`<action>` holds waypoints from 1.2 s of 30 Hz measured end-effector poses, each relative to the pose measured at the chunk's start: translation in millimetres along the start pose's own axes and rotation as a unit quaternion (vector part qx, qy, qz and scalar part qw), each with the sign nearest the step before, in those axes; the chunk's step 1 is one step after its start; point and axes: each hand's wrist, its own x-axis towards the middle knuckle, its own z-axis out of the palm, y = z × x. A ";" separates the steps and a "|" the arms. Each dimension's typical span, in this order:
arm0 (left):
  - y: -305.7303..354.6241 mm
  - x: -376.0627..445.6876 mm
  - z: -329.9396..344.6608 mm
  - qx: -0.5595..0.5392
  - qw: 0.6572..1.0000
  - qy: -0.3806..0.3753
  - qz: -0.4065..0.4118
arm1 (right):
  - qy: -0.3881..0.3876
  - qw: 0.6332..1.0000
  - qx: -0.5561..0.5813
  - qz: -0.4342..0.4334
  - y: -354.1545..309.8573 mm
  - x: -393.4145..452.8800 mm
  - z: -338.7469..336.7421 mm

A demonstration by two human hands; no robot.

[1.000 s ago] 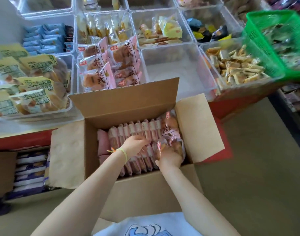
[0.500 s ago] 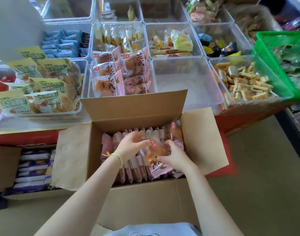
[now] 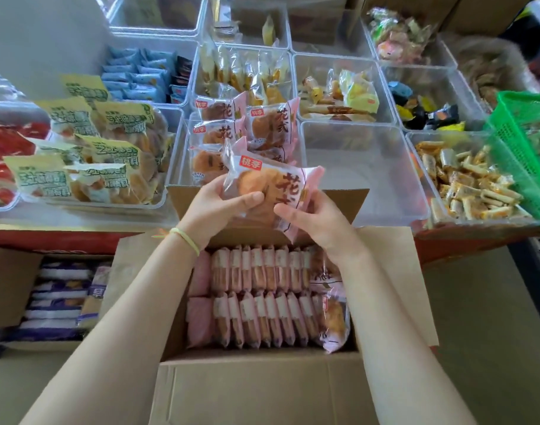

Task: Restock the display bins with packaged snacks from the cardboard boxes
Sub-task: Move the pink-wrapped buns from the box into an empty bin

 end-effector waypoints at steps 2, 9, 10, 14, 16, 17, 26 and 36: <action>9.1 20.4 -4.1 0.021 1.000 0.005 0.014 | 0.053 0.998 -0.035 -0.029 -15.6 22.4 4.6; 17.4 107.2 -32.8 0.202 0.969 0.138 -0.034 | 0.220 0.961 -0.157 -0.060 -38.5 147.2 -31.6; 14.1 115.9 -34.3 0.251 0.958 0.126 -0.061 | 0.217 0.959 -0.179 -0.033 -33.5 165.7 -36.6; 1.5 133.1 -27.9 0.412 0.901 0.033 -0.134 | 0.163 0.963 -0.203 0.074 -5.2 213.9 -42.0; 1.4 133.6 -24.8 0.431 0.891 0.023 -0.140 | 0.147 0.964 -0.203 0.088 7.3 225.8 -39.4; 0.9 134.1 -24.5 0.433 0.890 0.026 -0.138 | 0.147 0.963 -0.206 0.091 11.4 229.4 -36.4; -1.7 131.2 -22.8 0.445 0.887 0.012 -0.121 | 0.219 0.897 -0.365 0.118 2.1 225.4 -20.9; -13.3 22.6 56.3 0.150 0.981 0.100 0.070 | 0.269 0.941 -0.179 -0.102 -3.7 33.3 -4.8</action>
